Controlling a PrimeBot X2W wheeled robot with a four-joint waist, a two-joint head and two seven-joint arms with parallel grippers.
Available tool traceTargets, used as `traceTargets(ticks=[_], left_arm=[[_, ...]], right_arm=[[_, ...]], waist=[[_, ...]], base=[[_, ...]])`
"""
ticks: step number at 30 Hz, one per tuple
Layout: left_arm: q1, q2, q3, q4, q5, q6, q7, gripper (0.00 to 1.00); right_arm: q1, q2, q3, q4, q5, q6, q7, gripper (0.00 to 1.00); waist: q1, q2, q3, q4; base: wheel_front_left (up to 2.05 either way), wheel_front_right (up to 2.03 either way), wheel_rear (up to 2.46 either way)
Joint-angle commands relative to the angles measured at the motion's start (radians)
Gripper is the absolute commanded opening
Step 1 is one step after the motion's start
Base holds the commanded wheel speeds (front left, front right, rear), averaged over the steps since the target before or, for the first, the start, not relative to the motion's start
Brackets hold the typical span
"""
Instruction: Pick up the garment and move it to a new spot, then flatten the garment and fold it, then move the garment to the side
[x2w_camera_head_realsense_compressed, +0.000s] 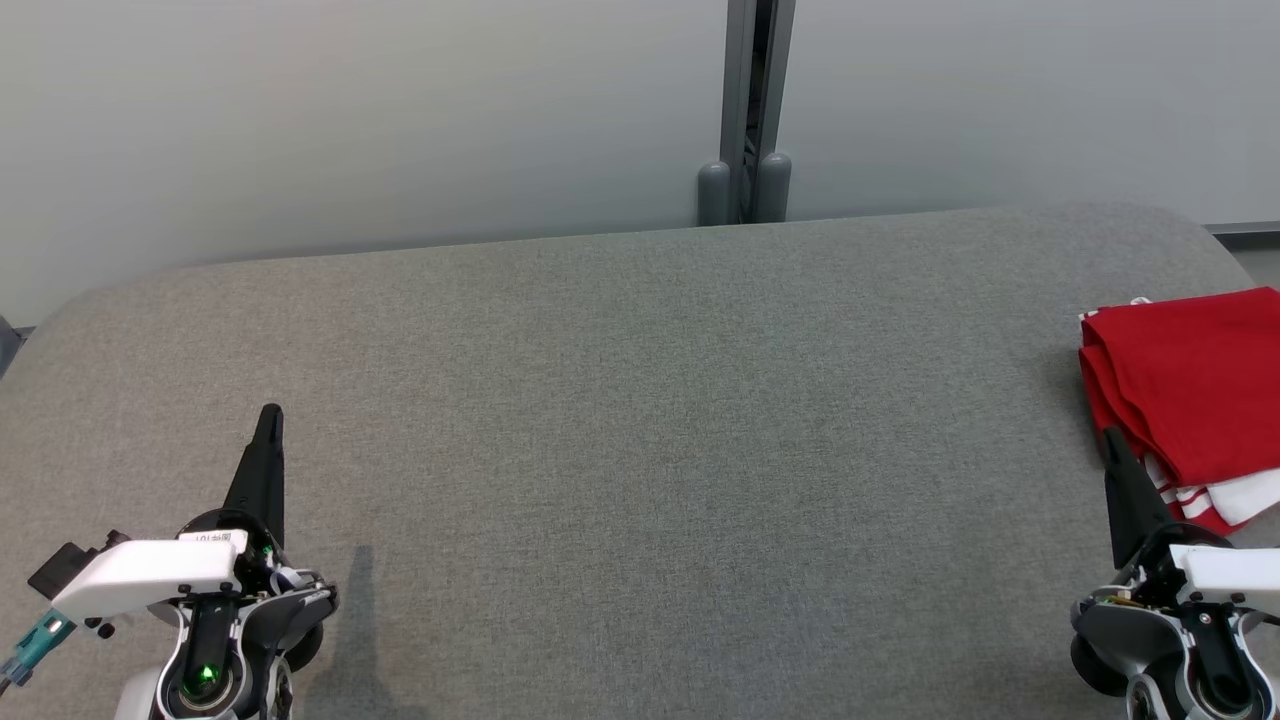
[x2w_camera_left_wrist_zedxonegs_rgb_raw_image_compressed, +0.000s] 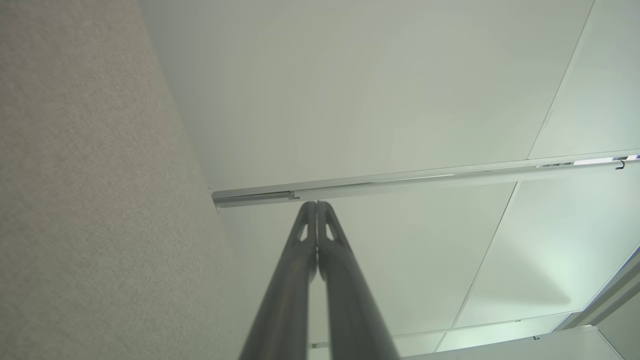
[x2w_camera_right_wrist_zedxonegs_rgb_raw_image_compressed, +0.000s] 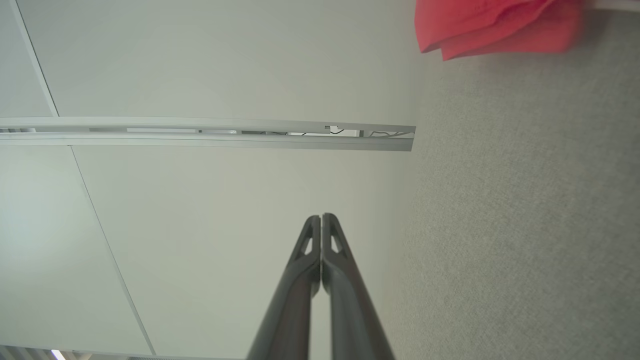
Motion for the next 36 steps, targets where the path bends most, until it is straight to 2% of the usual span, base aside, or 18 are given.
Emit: traceTargets(ticks=[1, 36], left_arm=[[-0.014, 0.006, 0.004, 0.000, -0.002, -0.004, 0.002, 0.00], [-0.014, 0.006, 0.004, 0.000, -0.002, -0.004, 0.002, 0.00]], right_arm=[[-0.010, -0.009, -0.002, 0.000, 0.007, 0.000, 0.007, 0.00], [-0.008, -0.009, -0.002, 0.000, 0.007, 0.000, 0.007, 0.00]], waist=[[0.0000, 0.0000, 0.000, 0.000], [0.0000, 0.0000, 0.000, 0.000]], base=[[0.00, 0.00, 0.00], [0.00, 0.00, 0.00]])
